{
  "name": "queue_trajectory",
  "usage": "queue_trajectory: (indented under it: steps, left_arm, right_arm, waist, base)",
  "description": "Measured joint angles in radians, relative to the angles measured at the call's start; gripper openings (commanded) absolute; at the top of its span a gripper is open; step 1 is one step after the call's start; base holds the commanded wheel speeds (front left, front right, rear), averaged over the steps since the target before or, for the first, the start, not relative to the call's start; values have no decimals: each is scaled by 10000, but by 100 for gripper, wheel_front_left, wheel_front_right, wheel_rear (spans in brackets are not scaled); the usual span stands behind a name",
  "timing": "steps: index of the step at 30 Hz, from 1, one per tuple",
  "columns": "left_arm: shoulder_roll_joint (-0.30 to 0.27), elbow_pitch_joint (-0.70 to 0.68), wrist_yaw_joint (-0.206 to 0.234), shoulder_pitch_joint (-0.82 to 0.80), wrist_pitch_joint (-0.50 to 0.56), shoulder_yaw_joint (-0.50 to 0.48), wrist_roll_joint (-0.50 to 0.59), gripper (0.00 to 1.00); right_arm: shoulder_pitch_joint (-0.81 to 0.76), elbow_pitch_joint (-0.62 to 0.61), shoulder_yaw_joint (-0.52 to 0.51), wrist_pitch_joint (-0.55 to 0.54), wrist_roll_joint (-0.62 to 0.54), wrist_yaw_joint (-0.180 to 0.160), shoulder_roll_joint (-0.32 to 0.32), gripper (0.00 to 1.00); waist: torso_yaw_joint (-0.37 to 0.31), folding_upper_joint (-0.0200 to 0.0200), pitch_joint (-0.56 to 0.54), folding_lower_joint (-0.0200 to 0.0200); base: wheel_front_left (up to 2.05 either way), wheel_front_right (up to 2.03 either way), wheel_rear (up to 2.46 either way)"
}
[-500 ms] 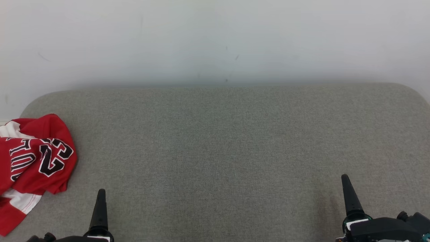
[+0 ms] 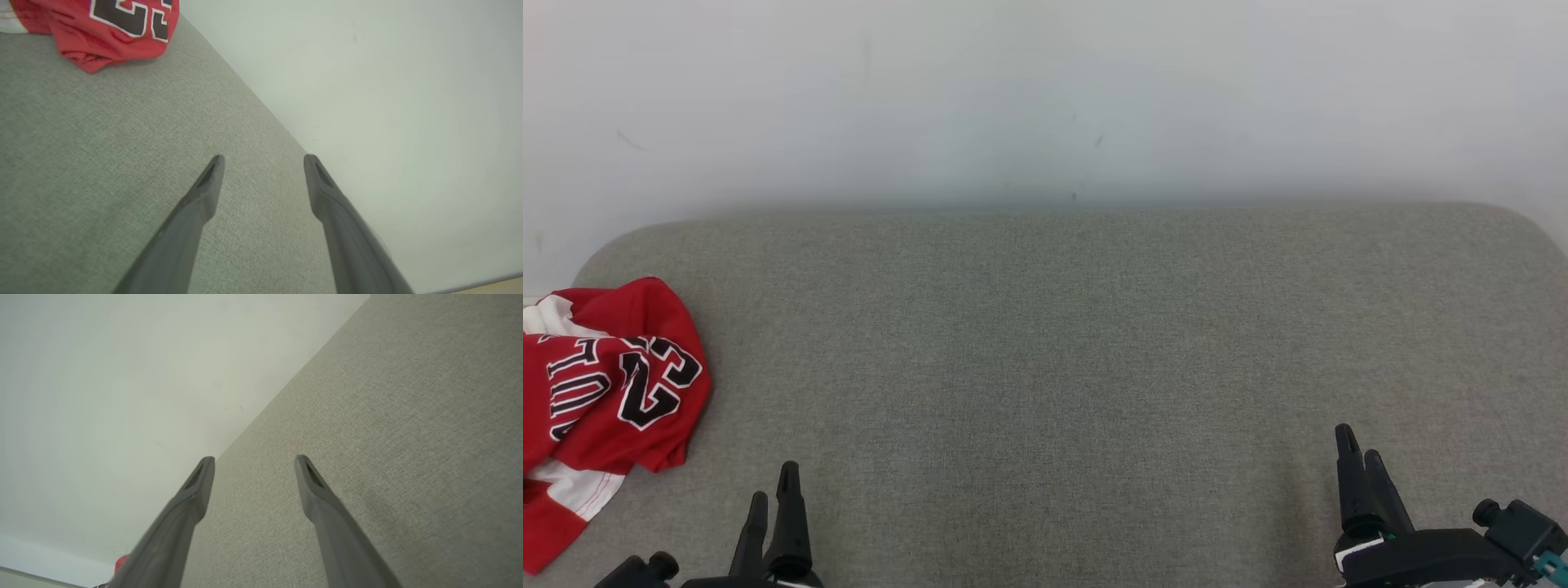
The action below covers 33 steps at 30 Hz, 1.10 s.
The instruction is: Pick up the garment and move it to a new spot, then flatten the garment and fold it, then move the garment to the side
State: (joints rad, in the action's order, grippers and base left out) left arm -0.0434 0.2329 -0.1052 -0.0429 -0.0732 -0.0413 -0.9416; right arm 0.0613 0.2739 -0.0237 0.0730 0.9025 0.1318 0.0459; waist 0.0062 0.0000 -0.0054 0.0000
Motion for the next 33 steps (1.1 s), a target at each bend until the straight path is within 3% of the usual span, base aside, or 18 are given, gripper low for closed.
queue_trajectory:
  steps: [18,33]
  left_arm:
    - [-25,-44,-8,30,-556,297,3252,100]
    - [-84,73,-94,35,-928,447,4757,100]
  right_arm:
    - [-58,17,171,570,-2953,0,6,100]
    - [-120,90,316,750,-4525,0,10,100]
  waist:
    - [64,0,4,0]
    - [133,0,5,0]
  base:
    - [0,0,0]
    - [0,0,0]
